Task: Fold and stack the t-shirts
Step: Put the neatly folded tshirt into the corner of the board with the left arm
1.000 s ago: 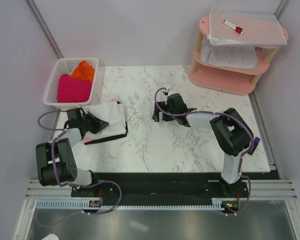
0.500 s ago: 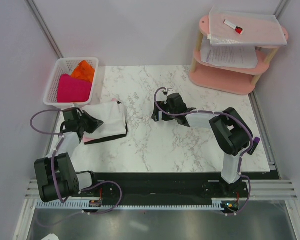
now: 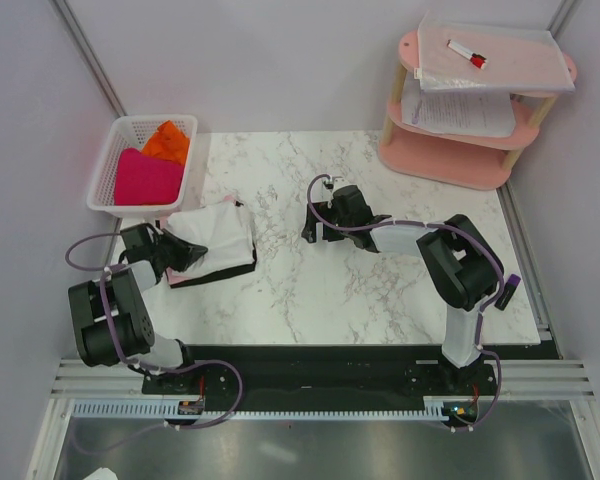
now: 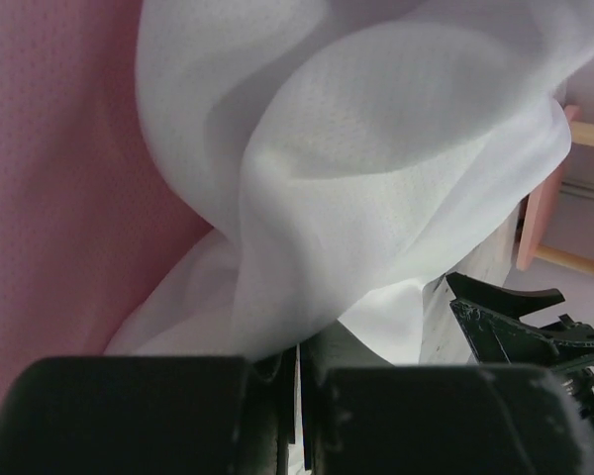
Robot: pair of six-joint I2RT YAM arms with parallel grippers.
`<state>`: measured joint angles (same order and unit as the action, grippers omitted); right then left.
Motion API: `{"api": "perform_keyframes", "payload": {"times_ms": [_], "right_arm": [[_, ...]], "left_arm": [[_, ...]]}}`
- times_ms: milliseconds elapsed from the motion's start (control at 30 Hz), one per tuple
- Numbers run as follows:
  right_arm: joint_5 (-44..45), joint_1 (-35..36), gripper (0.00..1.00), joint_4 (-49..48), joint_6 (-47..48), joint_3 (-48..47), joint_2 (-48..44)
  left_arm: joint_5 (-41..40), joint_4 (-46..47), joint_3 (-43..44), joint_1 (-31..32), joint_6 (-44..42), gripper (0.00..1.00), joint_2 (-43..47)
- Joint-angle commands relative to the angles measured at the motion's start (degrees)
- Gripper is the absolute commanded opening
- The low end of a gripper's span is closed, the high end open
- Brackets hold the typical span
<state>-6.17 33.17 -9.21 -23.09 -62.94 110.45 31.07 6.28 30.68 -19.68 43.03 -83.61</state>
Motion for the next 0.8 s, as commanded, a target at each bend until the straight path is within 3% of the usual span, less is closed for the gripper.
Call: {"api": "perform_keyframes", "payload": {"times_ms": [0, 233, 333, 400, 567, 767], "right_arm": [[-1.03, 0.32, 0.98, 3.76, 0.33, -0.61, 2.13], [-0.94, 0.32, 0.98, 3.76, 0.33, -0.87, 2.57], [-0.94, 0.32, 0.98, 3.76, 0.33, -0.96, 2.92], [-0.94, 0.32, 0.98, 3.76, 0.33, -1.05, 2.92], [-0.24, 0.32, 0.98, 4.20, 0.77, -1.05, 2.40], [0.90, 0.23, 0.98, 4.82, 1.56, -0.61, 1.52]], "left_arm": [[2.15, 1.80, -0.36, 0.08, 0.66, 0.02, 1.32], [3.47, -3.65, 6.67, 0.87, 0.30, 0.02, 14.42], [3.83, -4.78, 10.09, 4.02, -1.27, 0.02, 14.97], [1.64, -7.67, 14.64, 6.84, -5.48, 0.02, 13.66], [-16.45, -20.59, 27.40, 20.80, -16.02, 0.02, 5.07], [-28.78, -31.58, 46.72, 24.52, -17.98, 0.02, -11.00]]}}
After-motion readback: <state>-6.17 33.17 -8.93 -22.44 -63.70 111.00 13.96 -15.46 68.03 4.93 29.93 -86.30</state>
